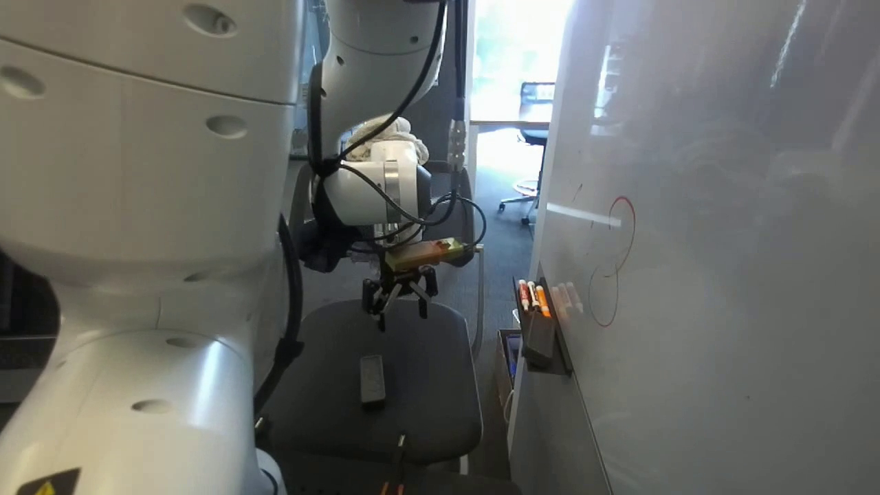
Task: Put the white cloth on the chair back rest then pick up the whiteboard eraser and erase then drawings on the board
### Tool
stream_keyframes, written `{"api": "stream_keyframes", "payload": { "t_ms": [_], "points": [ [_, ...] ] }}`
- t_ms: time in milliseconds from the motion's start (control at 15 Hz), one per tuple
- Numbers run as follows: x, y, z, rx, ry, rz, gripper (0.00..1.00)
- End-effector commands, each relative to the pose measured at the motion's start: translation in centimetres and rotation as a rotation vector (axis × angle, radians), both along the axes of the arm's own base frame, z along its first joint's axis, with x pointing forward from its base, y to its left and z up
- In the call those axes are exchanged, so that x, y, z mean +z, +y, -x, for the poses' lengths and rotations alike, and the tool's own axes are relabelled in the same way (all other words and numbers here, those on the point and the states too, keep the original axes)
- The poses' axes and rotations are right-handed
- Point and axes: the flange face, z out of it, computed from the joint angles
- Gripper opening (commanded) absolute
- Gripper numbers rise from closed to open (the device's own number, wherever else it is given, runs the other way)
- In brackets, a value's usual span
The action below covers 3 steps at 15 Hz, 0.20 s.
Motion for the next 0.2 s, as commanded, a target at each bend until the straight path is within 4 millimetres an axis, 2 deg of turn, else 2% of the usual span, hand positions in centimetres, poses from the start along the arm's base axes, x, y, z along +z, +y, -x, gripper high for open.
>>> {"api": "stream_keyframes", "payload": {
  "t_ms": [0, 133],
  "points": [
    [0.45, -0.12, -0.01, 0.002, -0.010, 0.003, 1.00],
    [0.37, 0.11, 0.27, 0.007, -0.006, 0.003, 1.00]
  ]
}}
